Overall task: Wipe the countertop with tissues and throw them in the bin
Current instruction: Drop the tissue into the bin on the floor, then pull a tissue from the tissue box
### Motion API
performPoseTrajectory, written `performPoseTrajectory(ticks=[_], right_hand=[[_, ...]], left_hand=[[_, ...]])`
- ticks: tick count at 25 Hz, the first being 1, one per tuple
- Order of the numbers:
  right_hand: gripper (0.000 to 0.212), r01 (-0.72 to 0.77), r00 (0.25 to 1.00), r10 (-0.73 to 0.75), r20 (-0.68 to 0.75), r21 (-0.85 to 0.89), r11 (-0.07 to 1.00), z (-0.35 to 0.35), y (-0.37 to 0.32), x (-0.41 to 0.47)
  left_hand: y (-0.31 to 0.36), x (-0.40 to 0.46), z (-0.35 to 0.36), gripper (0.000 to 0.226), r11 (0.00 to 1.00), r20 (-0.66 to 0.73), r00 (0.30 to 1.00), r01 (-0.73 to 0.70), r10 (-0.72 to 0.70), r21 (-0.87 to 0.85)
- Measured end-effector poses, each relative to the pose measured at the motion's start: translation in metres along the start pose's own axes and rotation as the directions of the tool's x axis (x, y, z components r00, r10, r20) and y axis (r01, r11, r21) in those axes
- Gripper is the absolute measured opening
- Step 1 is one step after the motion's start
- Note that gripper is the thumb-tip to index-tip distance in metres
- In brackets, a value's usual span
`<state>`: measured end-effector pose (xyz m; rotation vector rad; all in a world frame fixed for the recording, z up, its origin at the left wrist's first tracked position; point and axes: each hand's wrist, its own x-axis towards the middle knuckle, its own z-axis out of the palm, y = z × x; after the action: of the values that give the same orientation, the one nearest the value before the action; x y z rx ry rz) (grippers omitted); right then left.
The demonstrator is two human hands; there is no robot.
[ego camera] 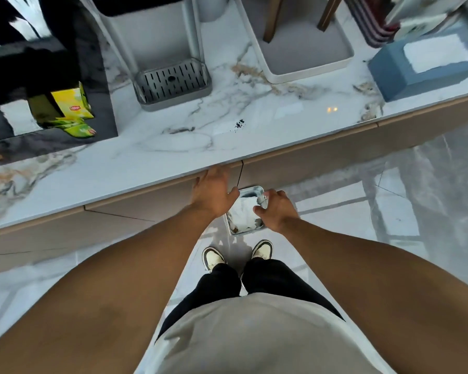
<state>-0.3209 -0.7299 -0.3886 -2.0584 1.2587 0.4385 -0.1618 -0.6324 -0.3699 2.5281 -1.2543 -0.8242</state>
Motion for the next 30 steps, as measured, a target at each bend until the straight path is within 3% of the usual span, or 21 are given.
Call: performPoseTrajectory(ticks=[5,9,15,30], right_hand=[[0.067,-0.012,0.998,0.013,-0.065,0.013,1.000,-0.025,-0.005,-0.012],[0.073,-0.030,0.989,0.034,-0.145,0.033,0.999,-0.058,0.000,-0.014],[0.075,-0.025,0.976,0.044,-0.215,0.090,0.996,-0.123,0.030,-0.004],[0.062,0.107,0.925,-0.064,-0.376,0.095,0.990,-0.314,0.193,0.026]], left_hand=[[0.020,0.001,-0.022,0.049,0.998,-0.048,0.997,-0.051,0.052,0.021],[0.047,0.010,-0.036,0.054,0.976,-0.059,0.976,-0.203,0.208,0.082],[0.122,0.039,-0.062,0.059,0.955,-0.103,0.954,-0.271,0.283,0.120],[0.353,0.090,-0.041,0.058,0.959,-0.174,0.957,-0.193,0.231,0.208]])
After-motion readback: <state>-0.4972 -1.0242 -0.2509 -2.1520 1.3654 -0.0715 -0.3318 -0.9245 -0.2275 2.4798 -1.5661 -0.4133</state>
